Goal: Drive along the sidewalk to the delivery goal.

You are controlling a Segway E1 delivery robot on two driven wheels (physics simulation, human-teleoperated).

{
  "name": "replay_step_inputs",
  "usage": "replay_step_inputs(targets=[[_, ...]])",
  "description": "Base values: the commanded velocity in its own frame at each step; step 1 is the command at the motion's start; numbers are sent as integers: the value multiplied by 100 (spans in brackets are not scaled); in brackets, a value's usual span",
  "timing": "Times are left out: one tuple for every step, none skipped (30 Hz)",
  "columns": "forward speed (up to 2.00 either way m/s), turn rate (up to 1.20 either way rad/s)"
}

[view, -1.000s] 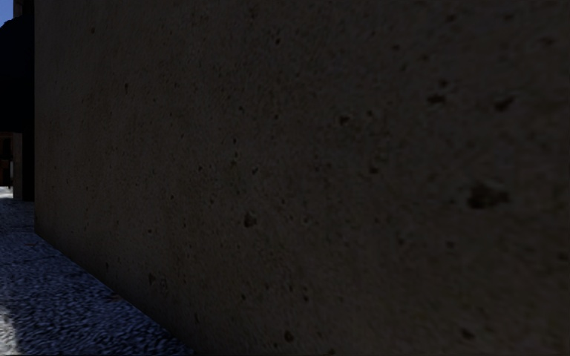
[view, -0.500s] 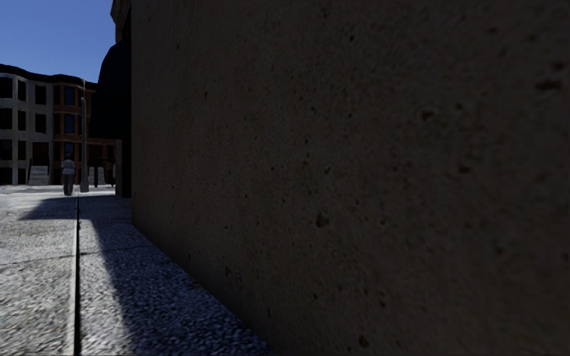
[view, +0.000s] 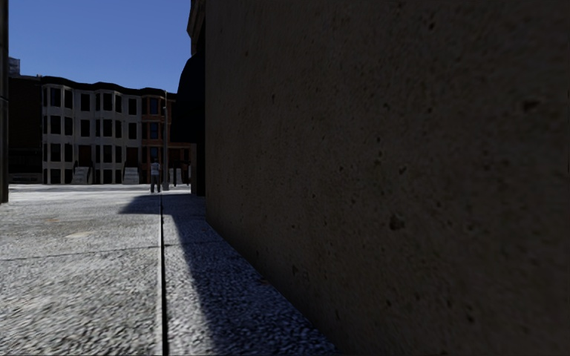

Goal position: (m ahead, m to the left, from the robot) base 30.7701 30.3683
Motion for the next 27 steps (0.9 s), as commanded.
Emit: replay_step_inputs(targets=[[20, 58], [27, 58], [27, 58], [27, 58], [27, 58], [28, 58], [32, 58], [39, 58], [39, 58], [45, 58], [51, 58], [53, 58], [53, 58], [54, 58], [55, 58], [56, 58], [56, 58], [57, 58], [57, 58], [57, 58], [57, 58], [59, 58], [63, 58], [68, 58], [68, 58], [70, 58], [73, 58]])
